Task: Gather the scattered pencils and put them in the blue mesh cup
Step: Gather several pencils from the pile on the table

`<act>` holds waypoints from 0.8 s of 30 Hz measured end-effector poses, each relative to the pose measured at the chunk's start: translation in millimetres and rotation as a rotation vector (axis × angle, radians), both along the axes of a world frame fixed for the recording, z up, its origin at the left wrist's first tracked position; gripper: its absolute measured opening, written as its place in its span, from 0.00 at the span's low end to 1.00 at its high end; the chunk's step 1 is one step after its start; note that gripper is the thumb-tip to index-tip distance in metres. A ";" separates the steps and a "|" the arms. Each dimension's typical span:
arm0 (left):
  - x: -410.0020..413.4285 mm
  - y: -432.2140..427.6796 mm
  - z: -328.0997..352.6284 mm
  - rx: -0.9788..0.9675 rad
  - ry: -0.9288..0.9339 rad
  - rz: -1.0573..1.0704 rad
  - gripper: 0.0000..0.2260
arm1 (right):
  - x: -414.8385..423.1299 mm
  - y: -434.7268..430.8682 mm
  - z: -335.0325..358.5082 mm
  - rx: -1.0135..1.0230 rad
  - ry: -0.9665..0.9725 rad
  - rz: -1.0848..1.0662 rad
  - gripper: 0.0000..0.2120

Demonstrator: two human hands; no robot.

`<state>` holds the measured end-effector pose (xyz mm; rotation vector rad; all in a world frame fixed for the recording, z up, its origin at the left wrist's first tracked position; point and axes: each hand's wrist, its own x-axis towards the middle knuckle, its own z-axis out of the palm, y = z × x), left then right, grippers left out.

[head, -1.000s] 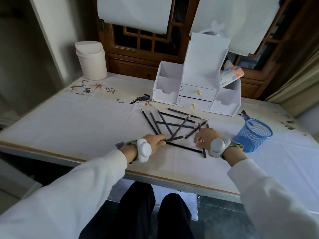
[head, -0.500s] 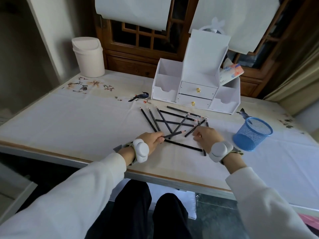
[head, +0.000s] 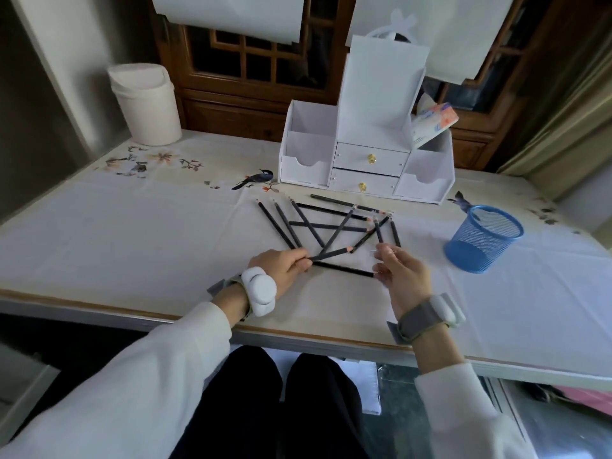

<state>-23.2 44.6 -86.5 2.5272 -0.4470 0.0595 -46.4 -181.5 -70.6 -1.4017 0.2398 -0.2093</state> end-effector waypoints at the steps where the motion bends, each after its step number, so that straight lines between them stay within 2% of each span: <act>1: 0.6 -0.5 -1.5 -0.003 -0.018 -0.002 0.11 | -0.9 1.1 -1.5 0.053 0.009 0.011 0.07; 15: 0.4 0.9 -4.0 -0.012 -0.049 -0.011 0.10 | -1.7 8.9 -4.9 0.180 0.022 -0.026 0.04; 24: -0.5 0.6 -8.0 -0.065 -0.046 -0.016 0.11 | 0.0 6.0 -12.1 0.128 0.005 -0.030 0.07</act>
